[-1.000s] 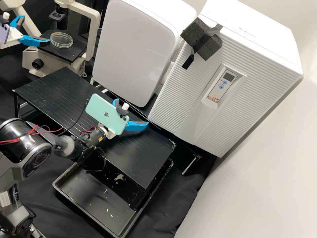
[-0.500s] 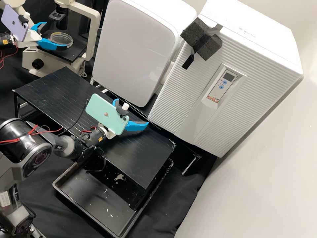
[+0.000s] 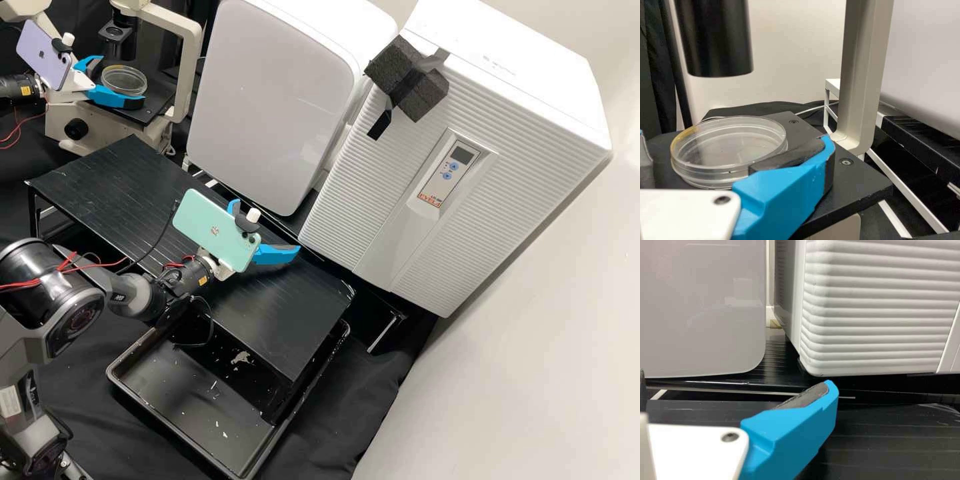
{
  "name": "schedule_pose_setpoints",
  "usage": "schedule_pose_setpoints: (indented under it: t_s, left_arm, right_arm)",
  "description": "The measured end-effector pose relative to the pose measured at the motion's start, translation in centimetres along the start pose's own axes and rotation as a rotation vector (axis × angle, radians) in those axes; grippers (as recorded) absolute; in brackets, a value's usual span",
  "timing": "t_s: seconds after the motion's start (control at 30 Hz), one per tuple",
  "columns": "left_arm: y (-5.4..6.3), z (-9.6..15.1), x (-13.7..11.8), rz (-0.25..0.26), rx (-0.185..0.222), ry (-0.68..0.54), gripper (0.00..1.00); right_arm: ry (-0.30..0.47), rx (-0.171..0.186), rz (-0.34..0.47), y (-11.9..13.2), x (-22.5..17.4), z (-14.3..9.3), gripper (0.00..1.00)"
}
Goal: Place the petri dish on the bench
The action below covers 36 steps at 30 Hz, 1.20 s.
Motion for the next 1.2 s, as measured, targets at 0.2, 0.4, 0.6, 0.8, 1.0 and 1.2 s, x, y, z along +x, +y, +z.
schedule_pose_setpoints:
  t_s: [0.2, 0.4, 0.6, 0.8, 1.0, 1.2]
  left_arm:
    - [-0.7, 0.0, 0.5, -0.008, -0.013, 0.002, 1.00]
    - [-1.1, 0.3, 0.7, 0.010, -0.013, 0.004, 1.00]
    - [-1.1, 0.3, 0.8, 0.020, -0.016, 0.004, 1.00]
    - [-1.3, 0.3, 0.8, 0.036, -0.014, -0.004, 0.00]
    - [-1.4, 0.3, 0.7, 0.048, -0.008, -0.004, 0.00]
    - [-1.4, 0.3, 0.7, 0.048, -0.008, -0.004, 0.00]
  right_arm:
    - [0.000, 0.000, 0.000, 0.0, 0.0, 0.0, 1.00]
    - [0.000, 0.000, 0.000, 0.0, 0.0, 0.0, 1.00]
    - [0.000, 0.000, 0.000, 0.0, 0.0, 0.0, 1.00]
    - [0.000, 0.000, 0.000, 0.0, 0.0, 0.0, 1.00]
    - [0.000, 0.000, 0.000, 0.0, 0.0, 0.0, 1.00]
    - [0.000, 0.000, 0.000, 0.0, 0.0, 0.0, 1.00]
